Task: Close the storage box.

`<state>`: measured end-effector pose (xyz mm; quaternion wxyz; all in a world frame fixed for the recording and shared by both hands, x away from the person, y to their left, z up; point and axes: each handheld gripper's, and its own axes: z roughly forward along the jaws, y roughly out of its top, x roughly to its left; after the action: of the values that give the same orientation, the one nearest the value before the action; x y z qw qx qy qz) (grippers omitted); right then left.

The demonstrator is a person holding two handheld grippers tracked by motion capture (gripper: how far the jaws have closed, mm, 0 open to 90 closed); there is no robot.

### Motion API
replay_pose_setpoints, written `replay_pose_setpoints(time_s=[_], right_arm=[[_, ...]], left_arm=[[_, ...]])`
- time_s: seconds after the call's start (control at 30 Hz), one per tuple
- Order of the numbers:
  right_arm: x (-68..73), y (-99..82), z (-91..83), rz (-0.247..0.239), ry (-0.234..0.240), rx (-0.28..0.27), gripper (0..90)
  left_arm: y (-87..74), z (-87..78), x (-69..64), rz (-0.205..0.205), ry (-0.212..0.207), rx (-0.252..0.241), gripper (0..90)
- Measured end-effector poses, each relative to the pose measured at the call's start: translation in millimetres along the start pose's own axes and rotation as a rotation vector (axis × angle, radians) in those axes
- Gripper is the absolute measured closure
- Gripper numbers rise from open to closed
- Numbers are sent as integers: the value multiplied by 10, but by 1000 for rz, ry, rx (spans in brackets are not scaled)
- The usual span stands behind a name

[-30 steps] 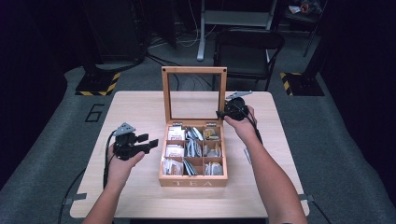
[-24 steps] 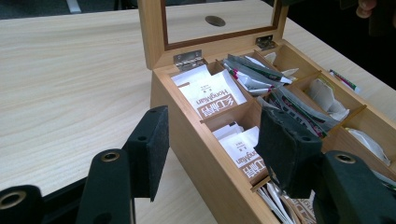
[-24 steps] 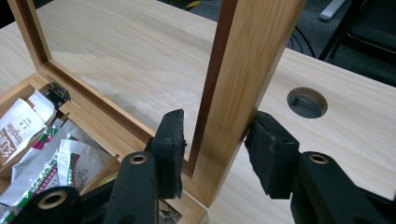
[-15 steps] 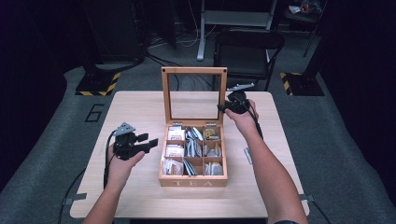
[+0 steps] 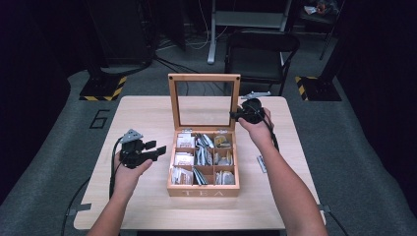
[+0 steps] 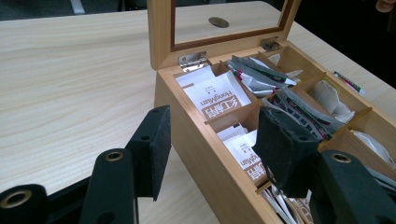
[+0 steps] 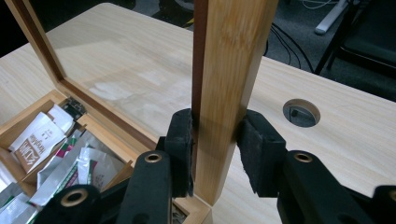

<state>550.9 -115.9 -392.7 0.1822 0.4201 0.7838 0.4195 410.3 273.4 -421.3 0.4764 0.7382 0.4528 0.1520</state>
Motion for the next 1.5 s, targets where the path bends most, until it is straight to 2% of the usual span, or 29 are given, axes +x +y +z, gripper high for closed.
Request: replay_pose_setpoints(time_s=[0.17, 0.3, 0.37, 0.47, 0.7, 0.73, 0.8, 0.9, 0.97, 1.03, 1.1, 1.2, 1.3, 1.4, 1.5], right_arm=[[57, -57, -71, -32, -1, -24, 650], [73, -99, -107, -29, 8, -44, 644], [74, -113, -140, -18, 20, -74, 627], [90, -88, -195, -12, 24, -103, 620], [94, -13, -287, -44, 30, -117, 638], [92, -17, -296, -44, 34, -114, 638], [105, -19, -306, -35, 36, -110, 638], [114, -18, -314, -53, 32, -107, 637], [126, -20, -327, -50, 31, -99, 636], [137, -14, -336, -58, 28, -107, 632], [147, 11, -374, -63, 33, -119, 631], [168, 42, -402, -93, 25, -108, 637], [182, 41, -409, -93, 22, -102, 639], [188, 30, -416, -97, 20, -106, 638], [197, 16, -427, -107, 19, -110, 637]], left_arm=[[15, 1, -1, 3, -8, -9, 452], [18, 10, -17, 4, -18, -16, 452], [20, 9, -15, 7, -21, -11, 452], [24, 6, -9, -8, -23, -19, 452], [44, 8, -10, -5, -24, -22, 452], [56, 10, -8, 11, -26, -16, 452], [81, 17, -28, 13, -32, -17, 453], [136, 30, -45, 27, -33, -16, 452], [158, 49, -36, 23, -34, -28, 452], [168, 98, -4, -3, -44, -31, 453], [183, 125, 26, -2, -42, -4, 454], [270, 149, 50, 8, -29, -9, 458], [383, 150, 47, 14, -17, -26, 459], [534, 156, 46, 66, -1, -28, 459], [664, 182, 54, 77, -2, -28, 459]])
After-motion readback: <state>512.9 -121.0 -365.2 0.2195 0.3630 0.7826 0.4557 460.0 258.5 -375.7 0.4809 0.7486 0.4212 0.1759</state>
